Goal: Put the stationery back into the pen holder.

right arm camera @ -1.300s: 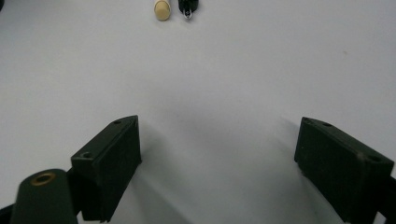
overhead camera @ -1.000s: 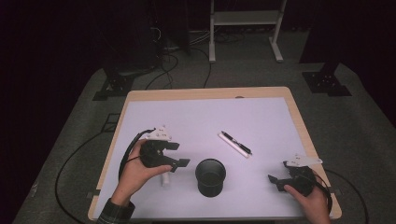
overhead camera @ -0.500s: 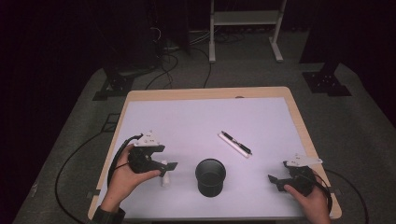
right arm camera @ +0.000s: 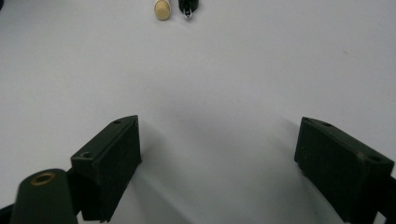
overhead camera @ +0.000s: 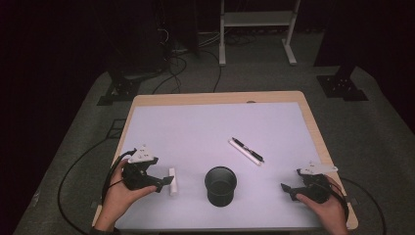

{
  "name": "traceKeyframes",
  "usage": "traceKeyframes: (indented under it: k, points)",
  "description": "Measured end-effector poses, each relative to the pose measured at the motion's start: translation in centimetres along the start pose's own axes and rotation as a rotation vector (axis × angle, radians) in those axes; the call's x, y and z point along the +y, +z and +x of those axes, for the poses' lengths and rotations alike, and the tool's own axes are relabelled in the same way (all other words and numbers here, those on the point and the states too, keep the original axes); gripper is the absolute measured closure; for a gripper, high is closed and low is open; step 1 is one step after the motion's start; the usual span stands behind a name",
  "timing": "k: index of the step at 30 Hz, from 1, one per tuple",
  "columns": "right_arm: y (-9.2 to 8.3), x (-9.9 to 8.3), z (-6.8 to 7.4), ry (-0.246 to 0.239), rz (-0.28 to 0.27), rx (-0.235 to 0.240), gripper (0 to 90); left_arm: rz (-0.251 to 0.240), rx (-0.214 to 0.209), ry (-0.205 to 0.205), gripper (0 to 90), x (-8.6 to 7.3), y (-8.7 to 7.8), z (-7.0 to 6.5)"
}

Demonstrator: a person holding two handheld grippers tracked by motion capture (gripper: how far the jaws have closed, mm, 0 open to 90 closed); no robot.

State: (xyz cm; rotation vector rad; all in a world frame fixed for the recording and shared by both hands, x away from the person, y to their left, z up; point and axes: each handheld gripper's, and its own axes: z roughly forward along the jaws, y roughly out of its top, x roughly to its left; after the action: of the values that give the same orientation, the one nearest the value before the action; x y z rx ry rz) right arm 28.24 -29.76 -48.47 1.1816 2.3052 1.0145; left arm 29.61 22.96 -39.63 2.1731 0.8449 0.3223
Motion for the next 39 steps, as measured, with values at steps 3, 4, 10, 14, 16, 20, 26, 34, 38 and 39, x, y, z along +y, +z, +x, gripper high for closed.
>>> traceKeyframes:
  k: [3,4,10,14,16,20,26,34,38,39]
  points:
    - [0.0,0.0,0.0,0.000,0.000,0.000,13.4,0.002,0.010,-0.012,9.3,-0.8,-0.1,0.3]
    - [0.0,0.0,0.0,0.001,0.000,0.000,13.4,0.001,0.011,-0.012,9.3,-1.1,-0.2,0.4]
    - [0.0,0.0,0.0,-0.002,0.001,-0.001,13.4,0.028,0.058,-0.012,9.3,-3.0,0.1,1.1]
    - [0.0,0.1,0.1,-0.002,0.005,-0.003,13.1,0.041,0.072,-0.024,9.3,-4.4,0.4,1.5]
    - [0.0,0.1,0.0,0.001,0.007,-0.002,13.0,0.042,0.079,-0.027,9.3,-5.0,0.5,1.6]
    - [0.0,0.2,0.0,0.005,0.011,0.000,13.3,0.055,0.093,-0.041,9.3,-6.3,0.8,1.9]
    - [0.0,0.4,0.0,0.002,0.026,-0.002,13.9,0.073,0.116,-0.040,9.3,-7.6,1.1,2.1]
    - [-0.3,0.9,0.1,0.009,0.030,-0.006,17.0,0.086,0.131,-0.043,9.3,-8.6,1.7,2.4]
    - [-0.6,1.3,0.0,0.006,0.017,-0.009,19.6,0.059,0.130,-0.036,8.0,-9.0,1.7,2.4]
    - [-0.6,1.6,-0.1,0.005,0.018,-0.008,20.8,0.033,0.129,-0.033,7.8,-9.3,1.6,2.4]
